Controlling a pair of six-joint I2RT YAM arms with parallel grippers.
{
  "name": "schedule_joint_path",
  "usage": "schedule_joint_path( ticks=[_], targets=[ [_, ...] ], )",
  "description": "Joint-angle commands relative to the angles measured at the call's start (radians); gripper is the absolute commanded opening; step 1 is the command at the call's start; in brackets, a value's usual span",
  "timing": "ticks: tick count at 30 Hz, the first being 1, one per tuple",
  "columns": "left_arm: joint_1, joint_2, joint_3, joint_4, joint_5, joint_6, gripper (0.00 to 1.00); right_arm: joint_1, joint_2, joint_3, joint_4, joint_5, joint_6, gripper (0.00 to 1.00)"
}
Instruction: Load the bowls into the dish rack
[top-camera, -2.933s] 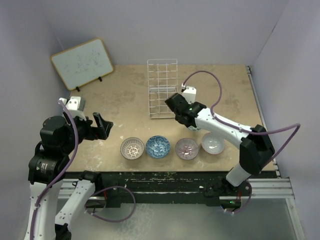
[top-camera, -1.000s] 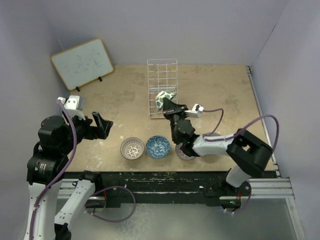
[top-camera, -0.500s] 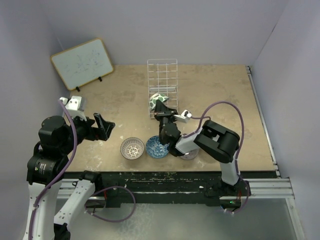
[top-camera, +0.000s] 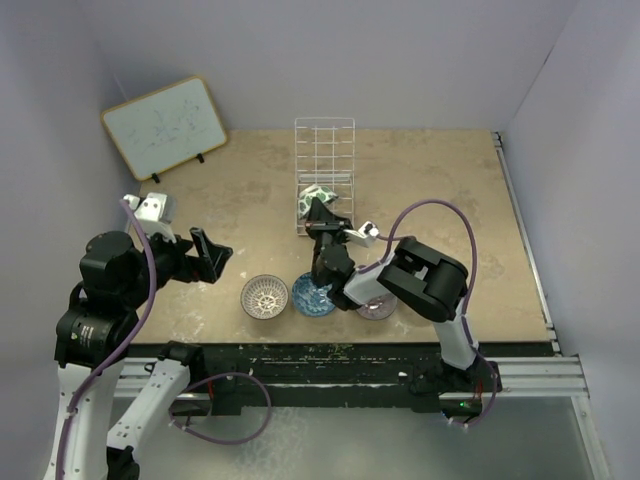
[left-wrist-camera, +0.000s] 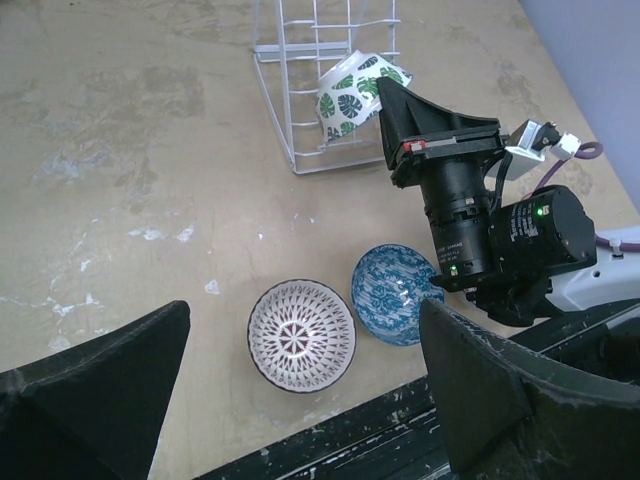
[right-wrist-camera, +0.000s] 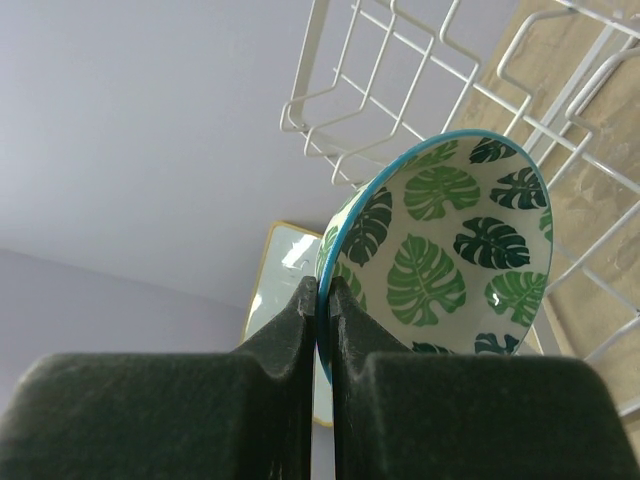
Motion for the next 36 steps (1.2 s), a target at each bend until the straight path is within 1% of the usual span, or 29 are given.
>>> schedule_joint_path(
  ticks=[1, 4, 12, 16, 20, 23, 28, 32, 36],
  targets=[
    [-0.01, -0.004, -0.006, 0.031, 0.015, 0.021, 0.99, 0.004, -0.051, -0.019, 0.369, 0.078, 0.064, 0.0],
    [-0.016, -0.004, -0.01, 0.032, 0.011, 0.023, 0.99, 0.001, -0.055, -0.05, 0.369, 0.095, 0.112, 0.0],
    [-0.025, -0.004, -0.013, 0.034, -0.003, 0.03, 0.99, -0.002, -0.094, -0.084, 0.371, 0.11, 0.086, 0.0],
    [-0.027, -0.006, -0.017, 0.034, -0.008, 0.032, 0.99, -0.01, -0.108, -0.134, 0.368, 0.125, 0.112, 0.0],
    [-0.029, -0.007, -0.026, 0.041, -0.01, 0.034, 0.99, -0.04, -0.11, -0.197, 0.371, 0.109, 0.183, 0.0],
    [-0.029, -0.005, -0.028, 0.042, -0.01, 0.034, 0.99, -0.078, -0.118, -0.232, 0.375, 0.079, 0.198, 0.0],
    [-0.029, -0.008, -0.025, 0.04, -0.014, 0.037, 0.99, -0.169, -0.141, -0.265, 0.37, -0.022, 0.185, 0.0],
    [-0.029, -0.009, -0.024, 0.039, -0.015, 0.038, 0.99, -0.282, -0.148, -0.28, 0.359, -0.184, 0.202, 0.0],
    [-0.028, -0.009, -0.03, 0.043, -0.016, 0.037, 0.99, -0.373, -0.166, -0.283, 0.28, -0.362, 0.277, 0.0]
  ],
)
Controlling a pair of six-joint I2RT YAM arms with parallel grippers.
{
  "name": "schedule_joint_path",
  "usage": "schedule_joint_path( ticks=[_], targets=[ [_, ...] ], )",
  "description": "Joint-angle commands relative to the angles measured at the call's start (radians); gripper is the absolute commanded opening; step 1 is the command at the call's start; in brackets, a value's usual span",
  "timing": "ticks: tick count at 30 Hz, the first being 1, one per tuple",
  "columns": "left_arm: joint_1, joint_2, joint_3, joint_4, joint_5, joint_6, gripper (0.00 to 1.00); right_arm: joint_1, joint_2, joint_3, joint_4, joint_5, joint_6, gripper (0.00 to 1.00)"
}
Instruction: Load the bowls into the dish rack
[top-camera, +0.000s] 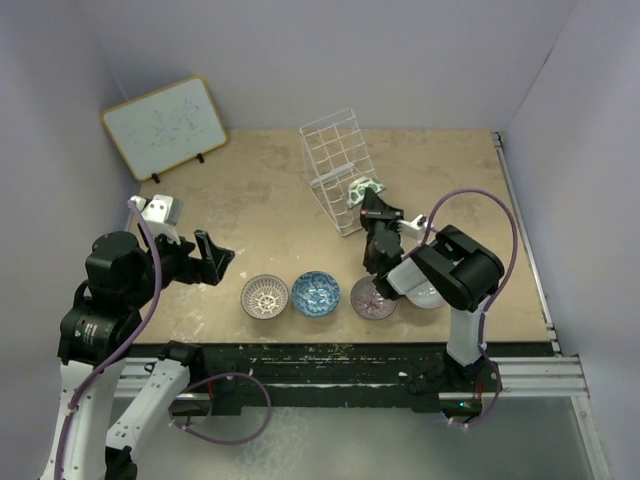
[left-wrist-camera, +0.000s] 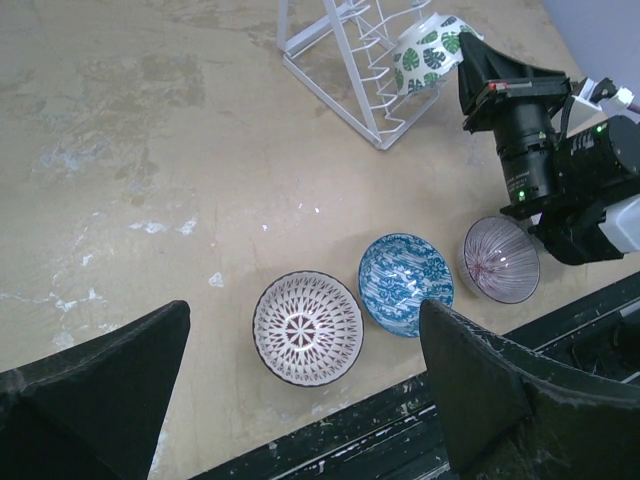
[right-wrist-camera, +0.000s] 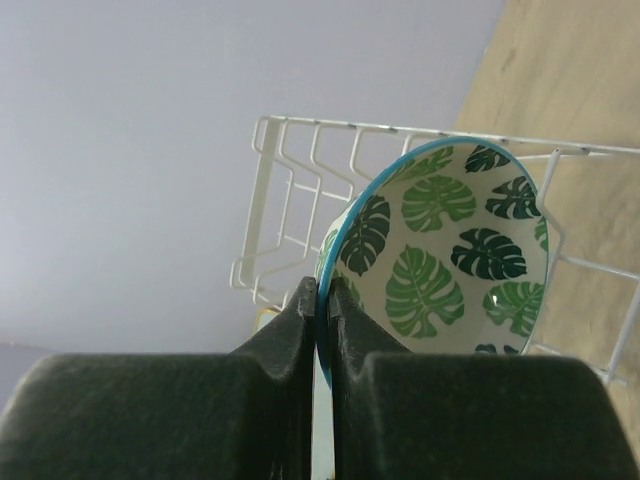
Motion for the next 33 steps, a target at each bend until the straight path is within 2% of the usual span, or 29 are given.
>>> schedule_joint_path(
  ticks=[1, 6, 9, 14, 26, 30, 33],
  targets=[
    [-0.005, -0.007, -0.002, 0.042, -0.006, 0.016, 0.99, -0.096, -0.053, 0.002, 0.226, -0.204, 0.091, 0.0],
    [-0.006, -0.013, -0.002, 0.039, -0.007, 0.017, 0.99, -0.176, 0.033, 0.009, 0.295, -0.405, 0.222, 0.0],
    [-0.007, -0.016, -0.003, 0.036, -0.008, 0.016, 0.99, -0.185, 0.083, 0.013, 0.331, -0.424, 0.308, 0.0],
    [-0.007, -0.016, 0.01, 0.021, -0.012, 0.02, 0.99, -0.185, 0.096, 0.046, 0.331, -0.463, 0.304, 0.0],
    [-0.007, -0.008, 0.01, 0.033, -0.003, 0.017, 0.99, -0.185, 0.171, -0.008, 0.331, -0.432, 0.498, 0.0],
    [-0.007, -0.005, 0.012, 0.031, -0.005, 0.017, 0.99, -0.185, 0.172, -0.002, 0.33, -0.432, 0.494, 0.09],
    [-0.007, -0.002, 0.013, 0.035, -0.004, 0.016, 0.99, -0.186, 0.149, -0.027, 0.332, -0.421, 0.479, 0.24]
  ],
)
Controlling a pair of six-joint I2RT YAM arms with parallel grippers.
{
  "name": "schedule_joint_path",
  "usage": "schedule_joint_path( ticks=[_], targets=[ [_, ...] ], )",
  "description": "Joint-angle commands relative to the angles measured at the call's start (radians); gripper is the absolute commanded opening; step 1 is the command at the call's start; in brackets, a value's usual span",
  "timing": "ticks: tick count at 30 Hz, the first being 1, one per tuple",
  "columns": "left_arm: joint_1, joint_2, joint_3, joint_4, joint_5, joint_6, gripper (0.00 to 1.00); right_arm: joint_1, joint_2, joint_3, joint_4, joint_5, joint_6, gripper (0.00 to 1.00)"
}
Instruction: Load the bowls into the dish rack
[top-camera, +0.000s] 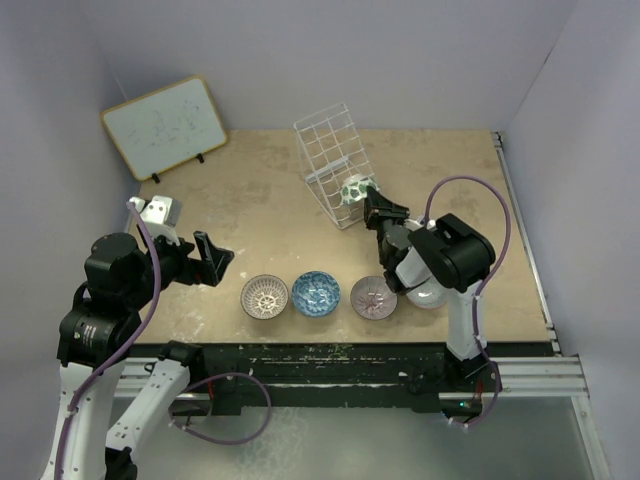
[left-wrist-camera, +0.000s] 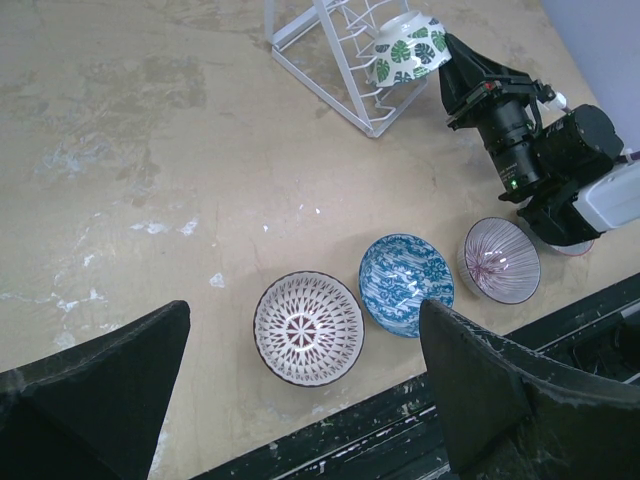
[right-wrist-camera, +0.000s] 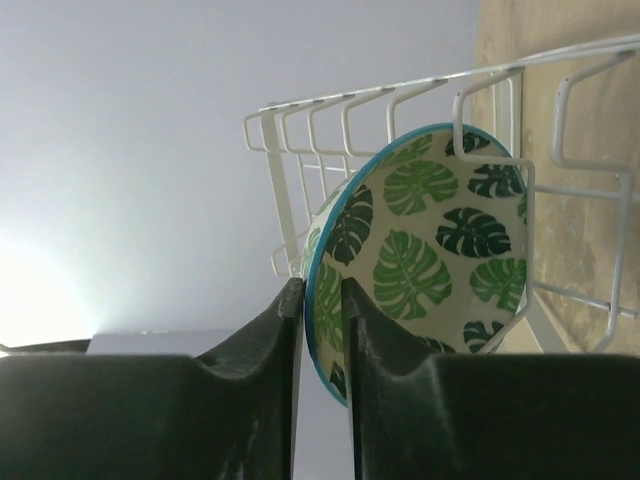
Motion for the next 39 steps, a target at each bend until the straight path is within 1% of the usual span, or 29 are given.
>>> schedule_joint_path(
  ticks=[1, 2, 6, 9, 11, 13, 14, 18, 24, 31, 36, 39],
  targets=[
    [-0.006, 0.007, 0.015, 0.037, -0.001, 0.015, 0.99, 0.01, -0.004, -0.039, 0.282, -0.007, -0.009, 0.29],
    [-0.006, 0.008, 0.016, 0.038, 0.0, 0.015, 0.99, 0.01, -0.013, -0.051, 0.282, -0.004, -0.01, 0.34],
    [-0.005, 0.009, 0.021, 0.038, 0.0, 0.014, 0.99, 0.01, -0.041, -0.09, 0.281, 0.019, -0.004, 0.47],
    [-0.006, 0.007, 0.021, 0.036, -0.001, 0.011, 0.99, 0.01, -0.058, -0.113, 0.279, 0.022, 0.001, 0.54],
    [-0.006, 0.007, 0.021, 0.036, -0.002, 0.01, 0.99, 0.009, -0.07, -0.114, 0.271, 0.005, -0.004, 0.54],
    [-0.006, 0.006, 0.024, 0.035, -0.002, 0.005, 0.99, 0.01, -0.079, -0.112, 0.26, -0.003, -0.004, 0.52],
    [-0.006, 0.005, 0.025, 0.034, -0.001, 0.004, 0.99, 0.01, -0.083, -0.111, 0.256, -0.003, -0.006, 0.49],
    [-0.006, 0.006, 0.031, 0.029, -0.002, -0.002, 0.99, 0.01, -0.11, -0.106, 0.238, -0.004, -0.018, 0.48],
    [-0.006, 0.004, 0.038, 0.024, -0.006, -0.005, 0.99, 0.01, -0.18, -0.08, 0.158, -0.02, -0.052, 0.47],
    [-0.006, -0.002, 0.041, 0.023, -0.009, -0.005, 0.99, 0.005, -0.251, -0.029, -0.003, -0.074, -0.072, 0.47],
    [-0.006, -0.006, 0.041, 0.019, -0.009, -0.005, 0.99, 0.005, -0.235, -0.043, 0.02, -0.084, -0.064, 0.47],
    [-0.005, -0.005, 0.041, 0.021, -0.009, -0.004, 0.99, 0.005, -0.255, -0.062, 0.018, -0.08, -0.071, 0.47]
  ],
)
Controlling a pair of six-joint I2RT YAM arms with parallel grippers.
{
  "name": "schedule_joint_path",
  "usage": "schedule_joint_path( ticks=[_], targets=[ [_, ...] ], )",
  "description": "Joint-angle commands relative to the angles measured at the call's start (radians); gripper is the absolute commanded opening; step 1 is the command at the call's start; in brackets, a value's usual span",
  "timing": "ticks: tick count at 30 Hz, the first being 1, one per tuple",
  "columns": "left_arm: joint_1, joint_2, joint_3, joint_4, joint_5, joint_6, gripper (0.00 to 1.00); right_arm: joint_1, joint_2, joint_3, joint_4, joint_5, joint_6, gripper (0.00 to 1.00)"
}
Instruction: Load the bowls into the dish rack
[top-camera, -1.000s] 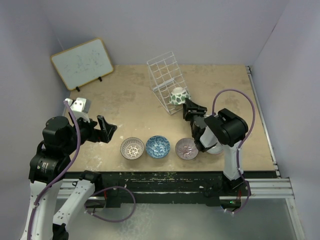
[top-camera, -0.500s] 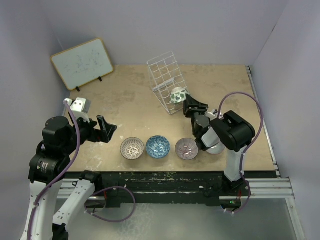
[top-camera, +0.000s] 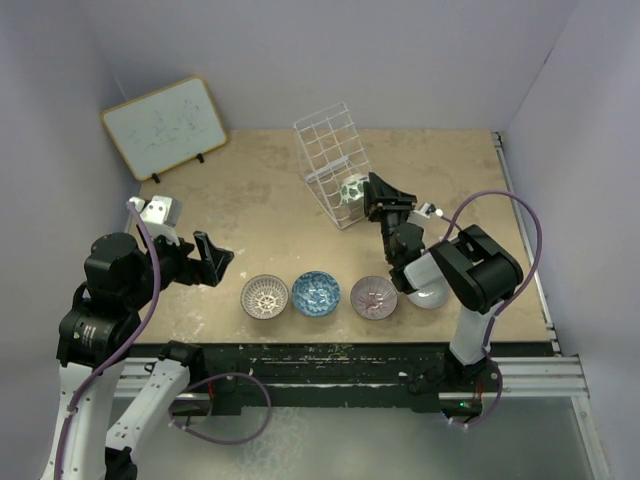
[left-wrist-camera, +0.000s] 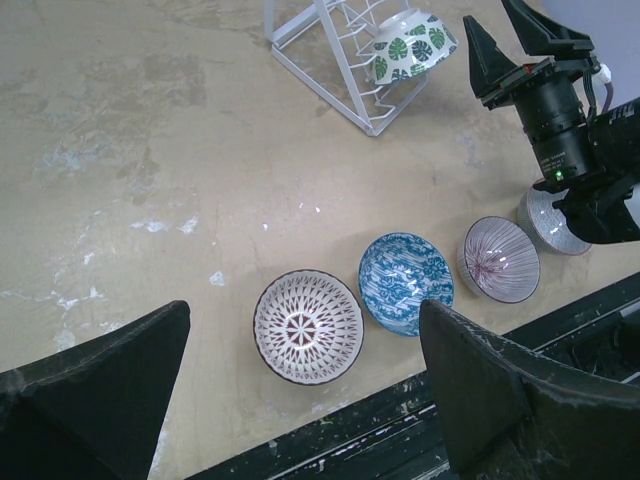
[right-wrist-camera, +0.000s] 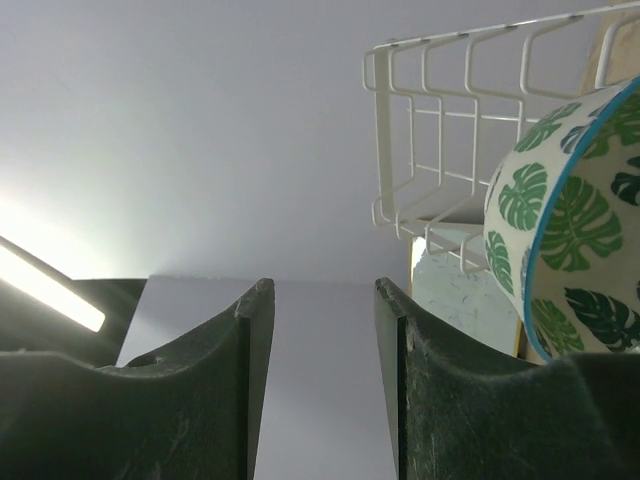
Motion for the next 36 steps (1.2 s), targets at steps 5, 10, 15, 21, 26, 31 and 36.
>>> schedule_joint_path(
  ticks=[5, 10, 15, 21, 26, 31, 36],
  targets=[
    [-0.006, -0.005, 0.037, 0.033, -0.006, -0.006, 0.99, -0.001, -0.107, -0.035, -0.004, -0.014, -0.049, 0.48],
    [-0.006, 0.0, 0.037, 0.035, -0.011, -0.01, 0.99, -0.001, -0.241, -0.036, -0.132, -0.057, -0.102, 0.49],
    [-0.006, 0.011, 0.046, 0.024, -0.012, -0.017, 0.99, 0.0, -0.477, 0.022, -0.554, -0.086, -0.247, 0.54],
    [-0.006, 0.018, 0.064, 0.013, -0.021, -0.017, 0.99, -0.001, -0.735, 0.18, -1.187, -0.077, -0.507, 0.72],
    [-0.006, 0.026, 0.07, 0.008, -0.024, -0.017, 0.99, 0.0, -0.82, 0.307, -1.602, -0.108, -0.711, 0.77],
    [-0.006, 0.03, 0.087, -0.009, -0.027, -0.01, 0.99, 0.01, -0.798, 0.417, -1.965, -0.18, -0.873, 0.73],
    [-0.006, 0.022, 0.082, -0.011, -0.032, -0.007, 0.99, 0.221, -0.801, 0.43, -2.203, -0.079, -0.877, 0.7]
  ],
)
